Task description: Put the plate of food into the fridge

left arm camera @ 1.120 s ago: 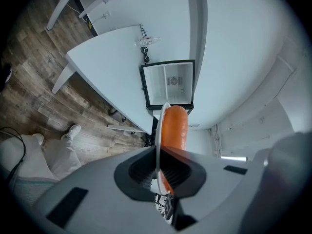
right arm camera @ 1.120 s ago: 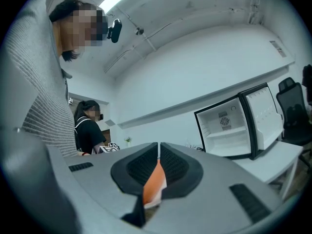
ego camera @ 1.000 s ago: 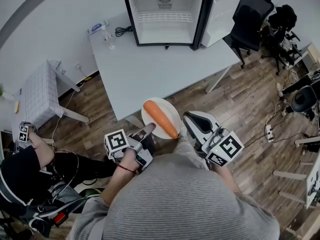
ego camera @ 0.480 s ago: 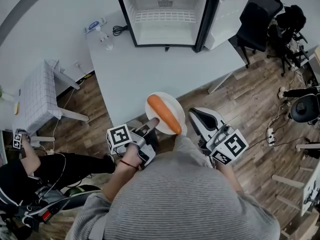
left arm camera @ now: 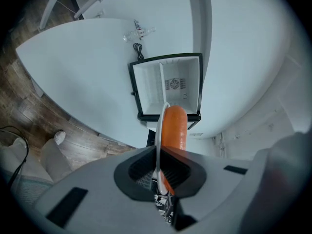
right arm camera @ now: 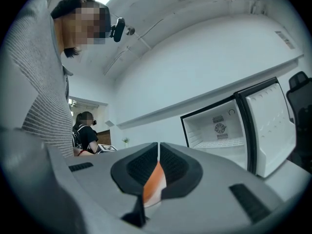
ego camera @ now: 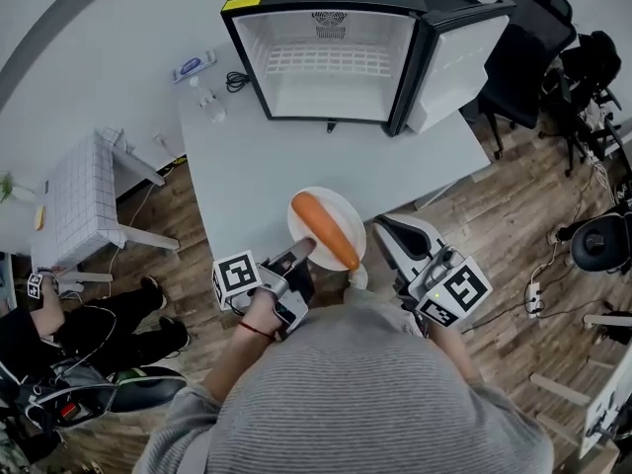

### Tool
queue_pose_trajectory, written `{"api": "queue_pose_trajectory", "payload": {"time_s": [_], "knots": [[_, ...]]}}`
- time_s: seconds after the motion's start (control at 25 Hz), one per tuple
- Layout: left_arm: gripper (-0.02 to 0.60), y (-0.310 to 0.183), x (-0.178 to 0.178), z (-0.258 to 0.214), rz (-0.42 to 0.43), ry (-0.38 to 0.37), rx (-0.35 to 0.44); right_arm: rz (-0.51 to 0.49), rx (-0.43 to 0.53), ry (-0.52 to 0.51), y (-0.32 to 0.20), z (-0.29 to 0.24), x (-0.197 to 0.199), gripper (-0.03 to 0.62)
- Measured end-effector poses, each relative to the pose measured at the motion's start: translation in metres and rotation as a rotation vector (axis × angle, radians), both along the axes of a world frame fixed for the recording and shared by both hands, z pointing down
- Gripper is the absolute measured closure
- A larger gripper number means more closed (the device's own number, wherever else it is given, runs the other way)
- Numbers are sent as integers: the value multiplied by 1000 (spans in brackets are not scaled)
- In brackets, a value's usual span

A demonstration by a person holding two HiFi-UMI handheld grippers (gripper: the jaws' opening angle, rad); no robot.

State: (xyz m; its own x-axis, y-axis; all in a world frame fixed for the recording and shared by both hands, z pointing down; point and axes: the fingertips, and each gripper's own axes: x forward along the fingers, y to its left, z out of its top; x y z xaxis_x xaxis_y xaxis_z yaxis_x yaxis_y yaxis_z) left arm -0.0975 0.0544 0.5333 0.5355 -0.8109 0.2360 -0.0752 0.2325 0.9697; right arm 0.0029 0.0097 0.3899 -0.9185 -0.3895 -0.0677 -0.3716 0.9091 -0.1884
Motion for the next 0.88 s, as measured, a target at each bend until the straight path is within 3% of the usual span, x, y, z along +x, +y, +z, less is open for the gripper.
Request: {"api": "queue_pose_trajectory", "payload": {"time_s": [0.16,0.32,0.6,0.88], "knots": [[556,-28,5,-6,-17,-11,-8,-29,13,-6,-31,-9,3,579],[555,-64,18,-16,-41,32,9,-42,17,-6,-64,-9,11,579],[555,-112,33,-18,-66,47,15,-56,16,0,-111,-9,30,578],[555,-131,33,-10,-78,32,3,-90,13,3,-133,-6,28,579]]}}
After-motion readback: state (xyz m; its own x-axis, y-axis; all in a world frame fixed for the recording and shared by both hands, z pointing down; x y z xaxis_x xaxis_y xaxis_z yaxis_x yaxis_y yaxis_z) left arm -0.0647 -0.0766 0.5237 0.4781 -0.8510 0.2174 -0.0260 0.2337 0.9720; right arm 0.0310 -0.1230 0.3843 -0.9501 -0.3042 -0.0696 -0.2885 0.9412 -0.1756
